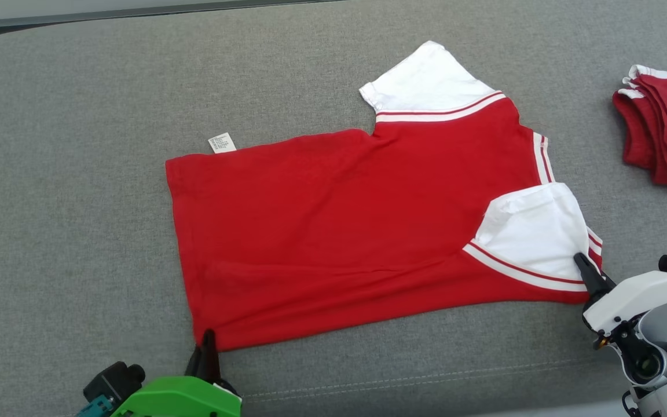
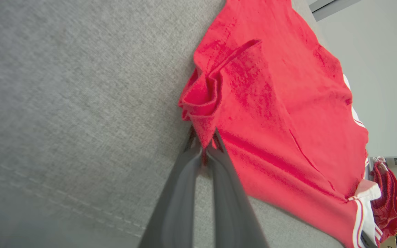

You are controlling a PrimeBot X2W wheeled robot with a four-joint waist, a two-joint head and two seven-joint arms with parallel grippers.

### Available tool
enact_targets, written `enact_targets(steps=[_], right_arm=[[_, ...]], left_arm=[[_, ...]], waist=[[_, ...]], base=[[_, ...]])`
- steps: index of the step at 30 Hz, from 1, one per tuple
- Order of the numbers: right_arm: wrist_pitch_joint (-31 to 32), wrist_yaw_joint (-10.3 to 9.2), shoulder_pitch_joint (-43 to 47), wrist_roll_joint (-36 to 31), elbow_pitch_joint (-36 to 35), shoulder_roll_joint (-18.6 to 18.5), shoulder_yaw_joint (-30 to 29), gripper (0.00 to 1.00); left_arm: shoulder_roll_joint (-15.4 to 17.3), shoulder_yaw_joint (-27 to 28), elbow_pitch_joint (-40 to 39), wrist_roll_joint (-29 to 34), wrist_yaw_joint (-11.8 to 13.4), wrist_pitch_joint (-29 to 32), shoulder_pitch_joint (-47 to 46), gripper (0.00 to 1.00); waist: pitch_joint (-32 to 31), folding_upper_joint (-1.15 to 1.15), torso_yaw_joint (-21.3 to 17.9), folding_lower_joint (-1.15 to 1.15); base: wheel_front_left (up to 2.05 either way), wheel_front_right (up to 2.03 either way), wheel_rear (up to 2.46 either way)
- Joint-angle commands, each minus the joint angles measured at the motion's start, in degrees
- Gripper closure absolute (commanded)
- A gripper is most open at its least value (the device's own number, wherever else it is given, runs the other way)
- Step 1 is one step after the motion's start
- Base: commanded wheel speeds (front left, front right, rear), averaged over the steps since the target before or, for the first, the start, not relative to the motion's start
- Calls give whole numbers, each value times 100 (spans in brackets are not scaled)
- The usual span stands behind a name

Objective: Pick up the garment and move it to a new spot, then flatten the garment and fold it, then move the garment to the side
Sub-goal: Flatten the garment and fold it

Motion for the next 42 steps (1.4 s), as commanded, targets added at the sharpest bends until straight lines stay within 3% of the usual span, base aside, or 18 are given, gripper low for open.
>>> enact_targets(steps=[1,2,3,4,12,20,31,42], right_arm=[[-49,-20,49,-33,66,-62,-65,85],[-47,-20,58,-62,83,-84,-57,62],[-64,-18,70,-92,76,-111,-42,56],[-72,-15,91,-109,50,-137,-33,2],[57,-13,266,-371,-451,-582,-130,0],[353,-12,141,-621,-1581,-663,-207,0],[656,-11,158,-681,-2613,-429,-8,0],[662,-11,131,-627,-2829,-388,105,0]], left_arm=[[127,50,27,85,44,-52,-54,0],[193,33,29,137,39,-53,-56,0],[252,18,22,196,47,-59,-65,0],[342,-8,12,275,51,-54,-86,0],[1267,-46,-396,834,158,336,-593,0],[2236,-382,-422,1351,12,1468,-1917,0],[2300,-576,732,1648,-98,1911,-3218,0],[2325,-663,1590,1749,-209,1957,-3654,0]], waist=[[-20,0,2,0],[-36,0,1,0],[-51,0,-3,0],[-66,0,-8,0],[-104,0,-121,0],[139,0,-470,0],[760,0,-845,0],[983,0,-964,0]], base=[[0,0,0],[0,0,0],[0,0,0],[0,0,0],[0,0,0],[0,0,0],[0,0,0],[0,0,0]])
